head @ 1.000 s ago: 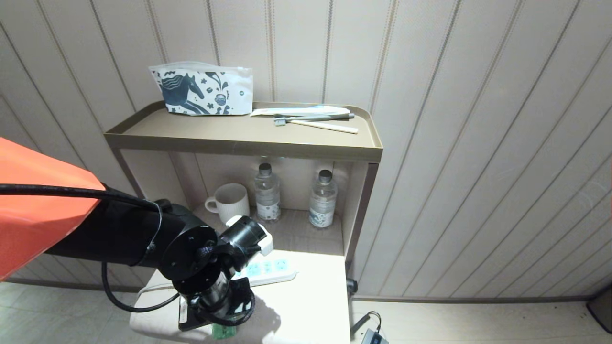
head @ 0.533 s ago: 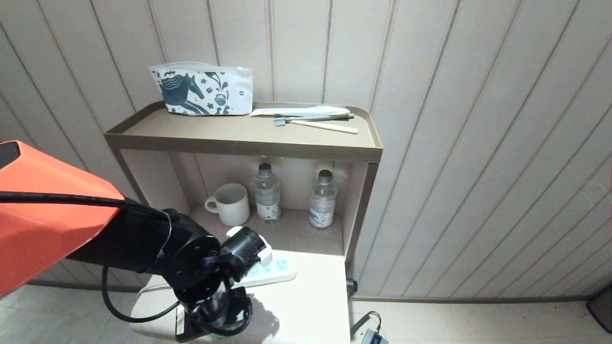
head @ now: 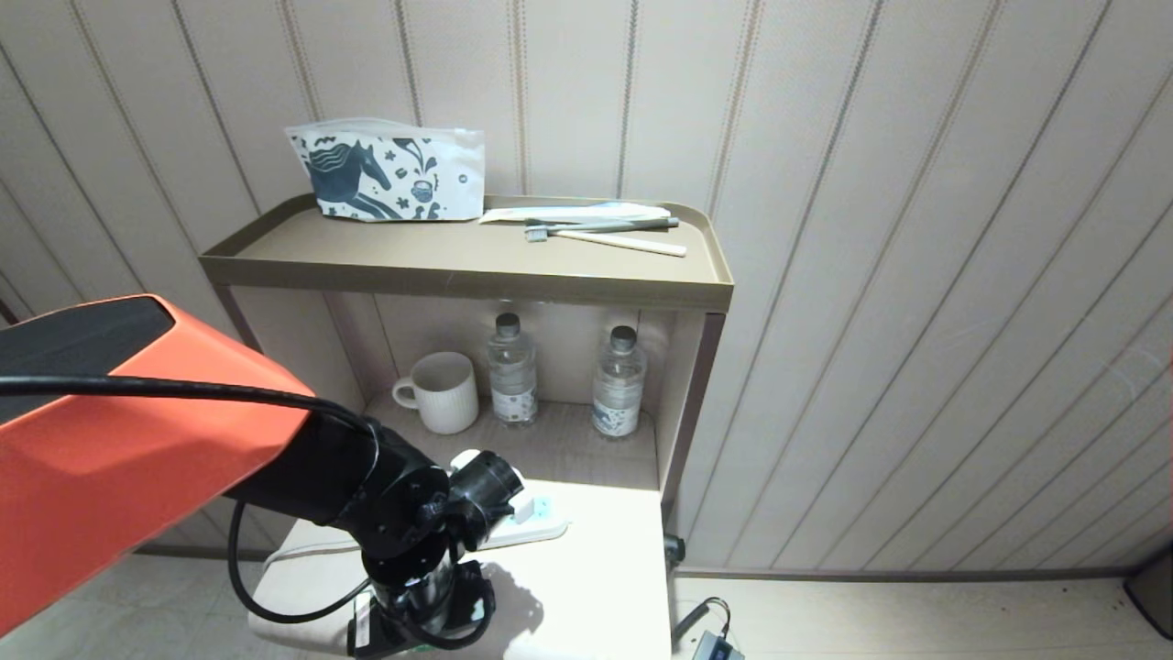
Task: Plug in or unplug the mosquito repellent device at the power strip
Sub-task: Insert the plug into the socket
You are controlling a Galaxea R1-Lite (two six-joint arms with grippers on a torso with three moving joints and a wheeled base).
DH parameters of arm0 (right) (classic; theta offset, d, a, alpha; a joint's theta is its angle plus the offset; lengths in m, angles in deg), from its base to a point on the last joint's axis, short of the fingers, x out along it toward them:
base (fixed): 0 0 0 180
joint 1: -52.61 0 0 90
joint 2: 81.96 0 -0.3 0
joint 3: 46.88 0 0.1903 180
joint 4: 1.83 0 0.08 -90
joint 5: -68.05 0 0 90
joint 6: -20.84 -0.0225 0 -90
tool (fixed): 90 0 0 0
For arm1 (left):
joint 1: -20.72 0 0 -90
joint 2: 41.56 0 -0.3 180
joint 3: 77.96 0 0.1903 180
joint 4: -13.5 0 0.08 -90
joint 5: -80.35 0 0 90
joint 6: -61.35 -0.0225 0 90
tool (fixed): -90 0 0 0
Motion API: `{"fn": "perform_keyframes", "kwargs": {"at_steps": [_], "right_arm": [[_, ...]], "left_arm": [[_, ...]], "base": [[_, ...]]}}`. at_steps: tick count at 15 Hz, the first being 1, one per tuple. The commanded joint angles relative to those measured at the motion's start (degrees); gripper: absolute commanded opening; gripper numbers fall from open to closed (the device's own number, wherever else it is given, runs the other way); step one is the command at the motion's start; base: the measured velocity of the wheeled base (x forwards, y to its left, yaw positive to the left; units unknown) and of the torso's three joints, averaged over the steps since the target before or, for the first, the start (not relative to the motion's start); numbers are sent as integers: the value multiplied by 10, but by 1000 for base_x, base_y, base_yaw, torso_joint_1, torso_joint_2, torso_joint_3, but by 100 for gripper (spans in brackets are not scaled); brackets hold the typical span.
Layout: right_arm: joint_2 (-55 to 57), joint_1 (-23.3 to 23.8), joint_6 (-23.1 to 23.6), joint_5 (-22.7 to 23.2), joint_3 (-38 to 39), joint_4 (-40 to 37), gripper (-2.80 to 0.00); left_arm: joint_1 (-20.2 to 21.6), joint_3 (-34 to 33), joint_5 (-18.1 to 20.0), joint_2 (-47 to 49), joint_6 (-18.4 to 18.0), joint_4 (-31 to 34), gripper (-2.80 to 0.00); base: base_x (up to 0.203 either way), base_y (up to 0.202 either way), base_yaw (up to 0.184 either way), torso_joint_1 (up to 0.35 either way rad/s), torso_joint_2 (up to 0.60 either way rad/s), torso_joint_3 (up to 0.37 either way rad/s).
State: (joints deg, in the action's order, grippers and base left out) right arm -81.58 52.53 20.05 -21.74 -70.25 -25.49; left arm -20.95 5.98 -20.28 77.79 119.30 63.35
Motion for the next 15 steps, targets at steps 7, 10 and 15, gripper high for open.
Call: {"fn": "perform_keyframes", "kwargs": {"at_steps": [7, 10, 15], "right_arm": [[0, 0, 0, 1, 0, 0, -280], [0, 0, 0, 1, 0, 0, -280], [0, 0, 0, 1, 0, 0, -280]], "left_arm": [[17, 13, 1, 36, 5, -5, 0], [17, 16, 1, 36, 5, -6, 0], [18, 18, 11, 45, 5, -12, -280]], "base": [[0, 0, 0, 0, 0, 0], [0, 0, 0, 0, 0, 0], [0, 0, 0, 0, 0, 0]]}}
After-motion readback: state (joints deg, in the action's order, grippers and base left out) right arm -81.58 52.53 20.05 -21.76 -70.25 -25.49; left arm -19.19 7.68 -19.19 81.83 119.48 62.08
